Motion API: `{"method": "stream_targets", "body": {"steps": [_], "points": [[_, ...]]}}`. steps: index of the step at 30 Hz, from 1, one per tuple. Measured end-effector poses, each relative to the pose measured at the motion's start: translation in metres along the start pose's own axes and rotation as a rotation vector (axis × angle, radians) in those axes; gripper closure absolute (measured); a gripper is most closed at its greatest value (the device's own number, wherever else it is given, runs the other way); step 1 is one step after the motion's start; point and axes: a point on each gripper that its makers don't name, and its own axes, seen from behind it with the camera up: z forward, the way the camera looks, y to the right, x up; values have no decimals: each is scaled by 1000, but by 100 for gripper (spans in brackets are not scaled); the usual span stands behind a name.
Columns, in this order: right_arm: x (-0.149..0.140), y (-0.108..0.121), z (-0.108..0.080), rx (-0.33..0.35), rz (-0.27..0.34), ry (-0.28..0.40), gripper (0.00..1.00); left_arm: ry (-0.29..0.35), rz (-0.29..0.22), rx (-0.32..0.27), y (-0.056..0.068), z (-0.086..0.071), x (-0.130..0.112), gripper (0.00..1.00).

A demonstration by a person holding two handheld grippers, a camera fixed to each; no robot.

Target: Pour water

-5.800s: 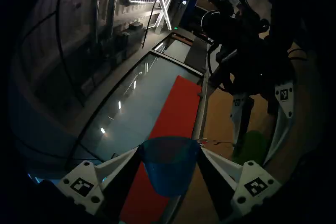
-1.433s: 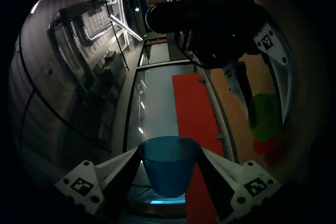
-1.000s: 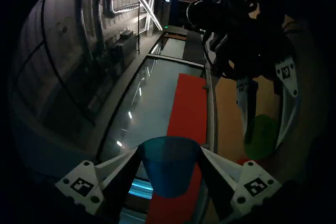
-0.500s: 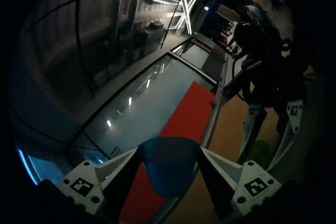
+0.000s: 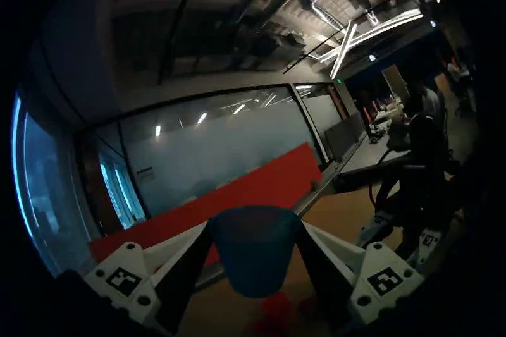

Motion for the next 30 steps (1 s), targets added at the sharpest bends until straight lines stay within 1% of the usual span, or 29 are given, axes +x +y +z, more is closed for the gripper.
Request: {"method": "stream_targets", "body": {"steps": [3, 6, 9, 12, 18, 24, 30], "points": [[2, -2, -1, 0, -3, 2, 8, -4, -92, -9, -4, 2, -4, 12], [3, -4, -2, 0, -7, 4, 8, 0, -168, -25, -5, 4, -7, 12], [4, -5, -3, -1, -8, 2, 9, -2, -214, -28, -9, 5, -12, 12], [4, -6, -6, 0, -3, -5, 9, -12, -229, -23, -12, 5, -19, 12], [7, 1, -10, -16, 10, -8, 9, -37, -235, -13, -15, 3, -35, 11], [8, 14, -19, -46, 19, -13, 8, -77, -259, -14, -12, 0, -58, 11], [1, 28, -32, -75, 10, -41, 8, -112, -277, -7, -12, -4, -82, 11]]}}
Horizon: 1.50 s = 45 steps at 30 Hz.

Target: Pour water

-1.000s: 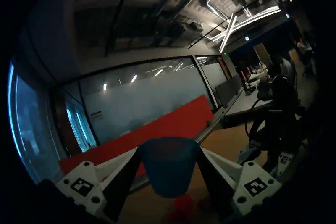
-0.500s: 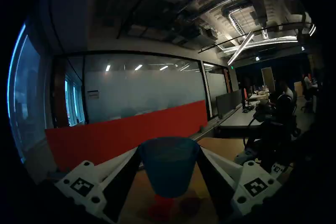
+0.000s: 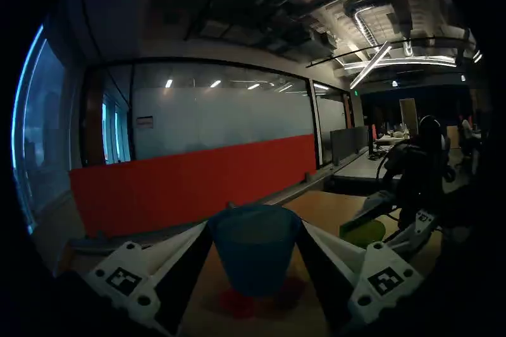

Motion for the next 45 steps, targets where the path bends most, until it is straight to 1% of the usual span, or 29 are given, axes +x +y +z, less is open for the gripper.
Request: {"method": "stream_targets", "body": {"steps": [12, 20, 26, 30, 36, 45], "points": [[-5, 30, -21, -67, -4, -31, 9, -74, -16, 0, -2, -5, -43, 11], [-6, 44, -27, -96, 3, -41, 9, -102, -24, -17, 0, -3, -59, 11], [-11, 48, -30, -95, 6, -57, 8, -127, -20, -39, 5, -1, -70, 11], [-16, 50, -31, -90, 12, -75, 9, -155, -16, -49, 6, -1, -82, 11], [-29, 53, -35, -71, 14, -125, 8, -211, 6, -62, 8, -1, -103, 10], [-53, 58, -40, -47, 11, -210, 8, -295, 41, -97, 15, 2, -134, 10]]}}
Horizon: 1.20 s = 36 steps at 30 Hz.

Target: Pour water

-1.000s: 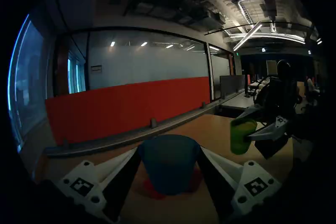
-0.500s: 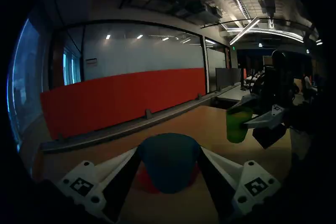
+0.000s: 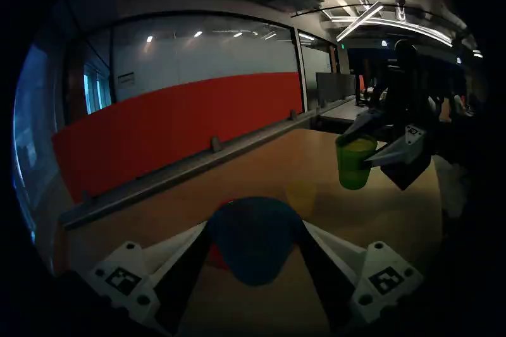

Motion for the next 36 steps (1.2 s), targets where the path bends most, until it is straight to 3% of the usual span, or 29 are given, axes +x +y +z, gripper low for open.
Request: {"method": "stream_targets", "body": {"steps": [21, 36], "points": [[-61, 8, 12, 54, -15, -190, 8, -196, 53, -85, 20, 17, -69, 10], [-93, 11, 21, 75, -5, -277, 9, -292, 39, -124, 24, 34, -104, 10]]}}
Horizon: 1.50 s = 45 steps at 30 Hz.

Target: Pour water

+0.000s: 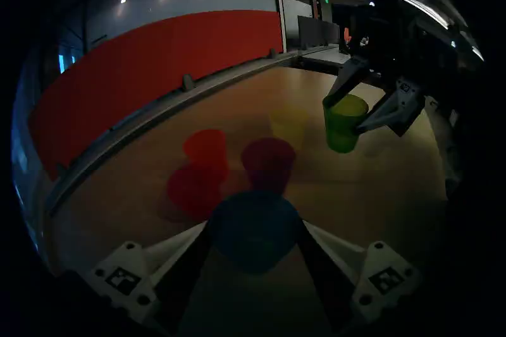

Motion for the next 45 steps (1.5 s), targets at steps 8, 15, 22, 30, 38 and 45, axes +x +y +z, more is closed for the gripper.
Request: {"method": "stream_targets", "body": {"steps": [8, 15, 22, 30, 38, 45], "points": [[-16, 5, 7, 3, -11, -44, 8, -17, -17, -6, -5, 11, -8, 10], [-27, 6, 13, 9, -10, -74, 7, -26, -31, -19, -6, 17, -12, 10], [-35, 8, 16, 10, -14, -93, 6, -32, -37, -25, -7, 22, -17, 10], [-43, 9, 19, 9, -14, -111, 6, -34, -44, -35, -5, 24, -20, 10], [-50, 7, 21, 5, -13, -122, 5, -45, -47, -35, -5, 23, -27, 10], [-54, 8, 20, 0, -1, -115, 4, -53, -48, -29, -7, 23, -30, 10]]}}
